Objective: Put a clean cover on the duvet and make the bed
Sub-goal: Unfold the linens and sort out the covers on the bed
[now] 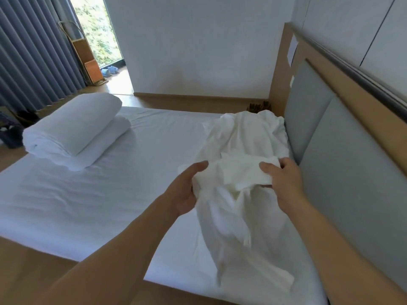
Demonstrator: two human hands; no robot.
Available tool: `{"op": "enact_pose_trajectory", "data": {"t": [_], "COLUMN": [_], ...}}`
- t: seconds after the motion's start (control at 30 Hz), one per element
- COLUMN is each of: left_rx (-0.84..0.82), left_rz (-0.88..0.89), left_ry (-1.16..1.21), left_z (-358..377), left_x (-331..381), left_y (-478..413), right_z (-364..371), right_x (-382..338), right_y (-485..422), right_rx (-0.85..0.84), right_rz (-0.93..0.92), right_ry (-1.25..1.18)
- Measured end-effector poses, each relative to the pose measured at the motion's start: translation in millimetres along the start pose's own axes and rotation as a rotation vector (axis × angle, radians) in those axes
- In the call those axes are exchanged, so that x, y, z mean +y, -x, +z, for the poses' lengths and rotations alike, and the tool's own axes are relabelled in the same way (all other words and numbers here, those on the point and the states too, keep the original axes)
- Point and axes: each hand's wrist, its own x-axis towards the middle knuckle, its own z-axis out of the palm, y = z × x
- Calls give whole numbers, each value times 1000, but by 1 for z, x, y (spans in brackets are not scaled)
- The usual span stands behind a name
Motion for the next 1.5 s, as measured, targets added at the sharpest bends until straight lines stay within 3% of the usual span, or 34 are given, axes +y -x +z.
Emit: {"op": "enact_pose_trajectory", "data": {"t": [0.17, 0.3, 0.4, 0.5, 0.6, 0.7, 0.8, 0.87, 0.97, 1.1, 1.23, 1.37, 1.5], "left_rx": [-119, 178, 379, 467, 373, 316, 290, 258, 208, 220, 354, 426, 442], "left_rz": [62, 104, 98, 60, 47, 64, 71, 41, -5, -59, -73, -22, 3], "left_ry": [-645, -922, -637, -365, -250, -200, -129, -129, -199, -412, -553, -692, -669], "left_z": [39, 37, 28, 23, 19, 18, 13, 7, -5, -52, -106, -134, -164], "left_x": [-20, -4, 14, 46, 79, 103, 120, 128, 142, 182, 205, 220, 254], "left_y": [3, -7, -10, -7, -1, 1, -5, -10, -12, -13, -16, -14, -3], "right_z": [34, 41, 26, 1, -17, -1, 48, 85, 116, 88, 43, 22, 3], "right_x": [-30, -16, 5, 52, 110, 150, 170, 177, 176, 132, 18, -87, -101], "right_y": [28, 35, 33, 33, 39, 54, 65, 65, 54, 33, 25, 46, 70], "right_rx": [-172, -301, -342, -215, -214, -415, -504, -454, -204, -25, 35, -71, 81], "right_rz": [-97, -9, 14, -15, 93, 179, 54, -62, -186, -262, -390, -280, -245], "right_ry": [102, 28, -87, 122, 418, 425, 428, 469, 502, 615, 690, 824, 765]}}
